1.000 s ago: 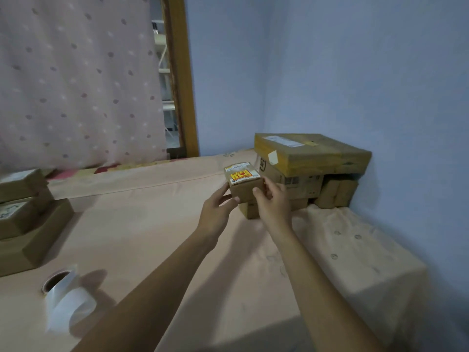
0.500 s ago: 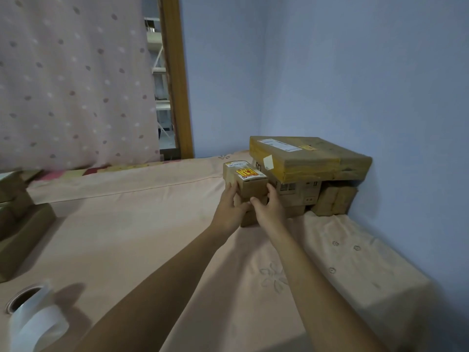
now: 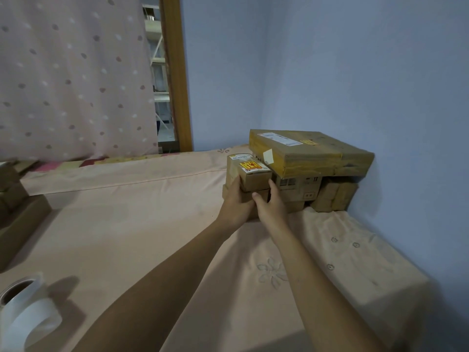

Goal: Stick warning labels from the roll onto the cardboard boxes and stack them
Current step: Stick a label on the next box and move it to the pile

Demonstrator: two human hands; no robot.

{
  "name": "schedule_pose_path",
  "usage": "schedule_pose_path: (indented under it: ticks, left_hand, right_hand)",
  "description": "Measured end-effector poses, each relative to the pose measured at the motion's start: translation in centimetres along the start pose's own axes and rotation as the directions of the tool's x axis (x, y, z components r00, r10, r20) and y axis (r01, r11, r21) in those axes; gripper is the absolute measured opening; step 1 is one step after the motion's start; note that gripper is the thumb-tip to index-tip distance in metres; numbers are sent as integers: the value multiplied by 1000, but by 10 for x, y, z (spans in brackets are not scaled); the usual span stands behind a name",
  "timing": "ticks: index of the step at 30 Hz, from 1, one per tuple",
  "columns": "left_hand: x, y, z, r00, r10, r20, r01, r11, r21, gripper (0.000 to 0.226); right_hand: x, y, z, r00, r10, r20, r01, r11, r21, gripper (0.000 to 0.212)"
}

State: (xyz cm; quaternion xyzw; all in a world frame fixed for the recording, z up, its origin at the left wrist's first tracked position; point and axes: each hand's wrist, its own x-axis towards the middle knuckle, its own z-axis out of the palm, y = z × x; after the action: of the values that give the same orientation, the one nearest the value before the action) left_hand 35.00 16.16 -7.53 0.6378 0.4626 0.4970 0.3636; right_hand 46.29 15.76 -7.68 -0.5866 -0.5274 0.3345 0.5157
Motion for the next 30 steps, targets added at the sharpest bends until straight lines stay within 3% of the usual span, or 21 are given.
schedule_pose_path:
  ticks: [10,14,18,22,26,30]
  left_hand:
    - [-11,0,-10,998,-47,-49,53,992,113,57]
    - [-19,6,-22,990,-104,-92,122,969,215,55]
    - [-33,14,-42,992,-60,-111,98,919,381,47]
    - [-53,12,-77,996,-45,-77,83,784,616,57]
    - [-71,15,-122,996,-3,-88,70,633,771,59]
    - [-95,20,-172,994,3,-113,98,474,875,60]
  right_hand:
    - [-18,7,1,999,15,-50,-14,1000,23,61]
    - [-30,0,1,999,-15,-51,15,1000,-7,59]
    - [-38,-13,2,993,-107,-56,100,989,-104,55]
    - [-49,-28,9,982,-188,6,183,944,-274,51]
    - [-68,-44,33,954,-277,115,300,864,-405,47]
    - [-92,-67,70,926,-276,258,373,776,-508,54]
